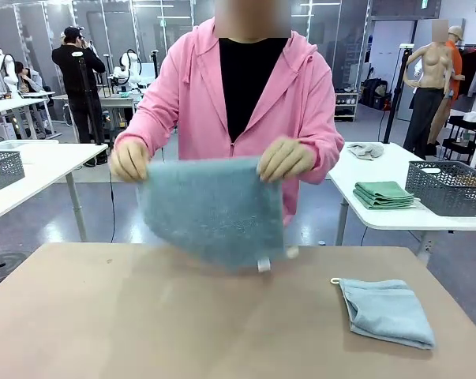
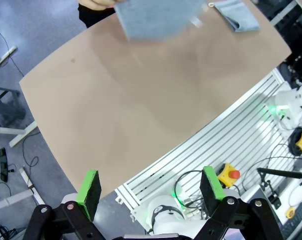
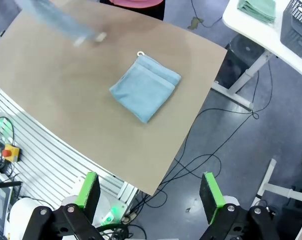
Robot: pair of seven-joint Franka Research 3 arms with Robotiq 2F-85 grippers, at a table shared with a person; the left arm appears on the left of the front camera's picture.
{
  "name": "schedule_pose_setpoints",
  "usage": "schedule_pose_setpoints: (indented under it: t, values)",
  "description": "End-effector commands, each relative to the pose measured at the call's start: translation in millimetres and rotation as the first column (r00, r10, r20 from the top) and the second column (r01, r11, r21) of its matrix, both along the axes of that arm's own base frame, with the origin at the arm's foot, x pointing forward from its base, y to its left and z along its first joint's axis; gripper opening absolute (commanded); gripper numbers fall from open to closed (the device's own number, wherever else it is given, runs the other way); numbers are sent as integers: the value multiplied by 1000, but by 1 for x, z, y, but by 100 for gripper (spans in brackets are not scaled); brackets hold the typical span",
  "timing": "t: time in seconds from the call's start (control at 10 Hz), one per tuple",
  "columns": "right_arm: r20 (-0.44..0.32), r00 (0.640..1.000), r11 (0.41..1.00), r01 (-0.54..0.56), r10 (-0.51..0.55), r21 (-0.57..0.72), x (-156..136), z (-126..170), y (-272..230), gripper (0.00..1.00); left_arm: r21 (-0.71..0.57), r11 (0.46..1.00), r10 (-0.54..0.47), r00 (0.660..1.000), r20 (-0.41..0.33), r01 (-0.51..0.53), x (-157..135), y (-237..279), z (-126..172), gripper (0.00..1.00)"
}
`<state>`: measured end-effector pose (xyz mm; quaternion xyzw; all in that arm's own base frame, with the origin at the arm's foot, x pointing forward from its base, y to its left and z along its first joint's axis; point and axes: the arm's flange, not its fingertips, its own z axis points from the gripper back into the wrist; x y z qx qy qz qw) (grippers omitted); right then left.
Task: Fold the towels and place them in the basket.
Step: When a person lays out a Towel with hook on the table, fold it in half twice.
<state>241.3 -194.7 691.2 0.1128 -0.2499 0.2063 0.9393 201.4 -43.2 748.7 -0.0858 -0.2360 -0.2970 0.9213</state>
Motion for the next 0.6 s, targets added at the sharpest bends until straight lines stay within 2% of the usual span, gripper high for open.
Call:
schedule_pose_setpoints:
  t: [0.0,0.5]
  values:
    - [-15,1000,1000,22,-22,-8,-1,2,2,100,7,1000,1,1000,3,-1,0,-1,1,100]
    - [-15,1000,1000,22,-22,-8,-1,2,2,100,7,1000,1,1000,3,-1,0,-1,1,100]
